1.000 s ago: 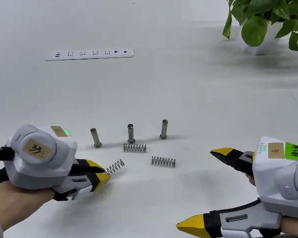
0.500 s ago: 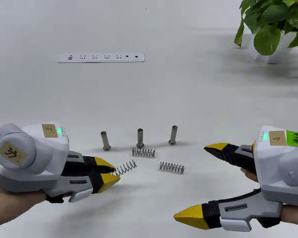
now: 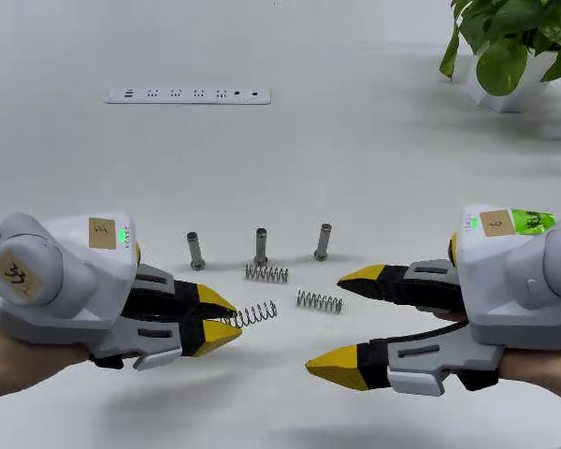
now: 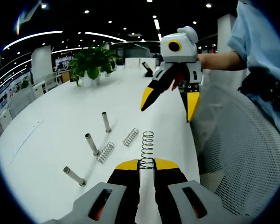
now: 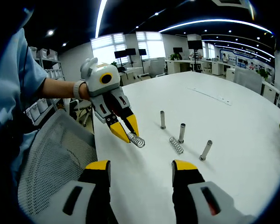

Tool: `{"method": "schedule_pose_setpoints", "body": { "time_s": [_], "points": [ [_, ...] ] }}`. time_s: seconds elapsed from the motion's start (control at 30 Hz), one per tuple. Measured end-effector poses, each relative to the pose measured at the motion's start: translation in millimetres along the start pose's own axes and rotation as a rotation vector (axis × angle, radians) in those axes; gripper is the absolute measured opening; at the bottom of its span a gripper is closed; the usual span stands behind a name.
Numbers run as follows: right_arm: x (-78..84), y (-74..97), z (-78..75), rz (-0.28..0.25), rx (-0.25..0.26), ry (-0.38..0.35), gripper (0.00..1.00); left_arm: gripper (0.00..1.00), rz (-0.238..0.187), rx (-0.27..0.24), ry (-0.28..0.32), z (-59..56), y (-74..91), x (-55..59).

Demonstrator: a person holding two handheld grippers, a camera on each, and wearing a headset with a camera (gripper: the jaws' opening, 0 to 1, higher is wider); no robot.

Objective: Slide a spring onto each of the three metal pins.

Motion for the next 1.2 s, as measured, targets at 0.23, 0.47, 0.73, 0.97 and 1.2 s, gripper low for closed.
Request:
{"method": "schedule_pose_setpoints", "body": {
  "time_s": [0.23, 0.47, 0.73, 0.97, 1.2],
  "points": [
    [-6.2, -3.3, 6.2, -0.014, -0.024, 0.039, 0.40, 0.10, -0.002, 0.030, -0.024, -5.4, -6.0, -4.6],
    [-6.5, -5.6, 11.1, -0.017, -0.054, 0.074, 0.30, 0.10, -0.010, 0.058, -0.049, -10.0, -12.8, -9.3],
    [-3.3, -4.0, 15.1, -0.015, -0.092, 0.053, 0.19, 0.10, -0.015, 0.095, -0.070, -16.4, -18.2, -14.3],
    [-1.4, -4.6, 16.2, -0.010, -0.109, 0.041, 0.14, 0.10, -0.016, 0.120, -0.083, -20.5, -20.7, -18.0],
    [-1.2, -5.5, 16.9, -0.008, -0.113, 0.043, 0.12, 0.10, -0.019, 0.127, -0.072, -21.5, -22.9, -16.2]
  ]
}}
Point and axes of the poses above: the centre of the closed fingertips' face, and the gripper's own axes: y roughly backward along the fingers, z roughly to its left, x roughly out of its underside, the point moved 1 cm from there along y, roughly backward along the fingers, and after that the axes turned 13 degrees about x, right-handed, at the moved point
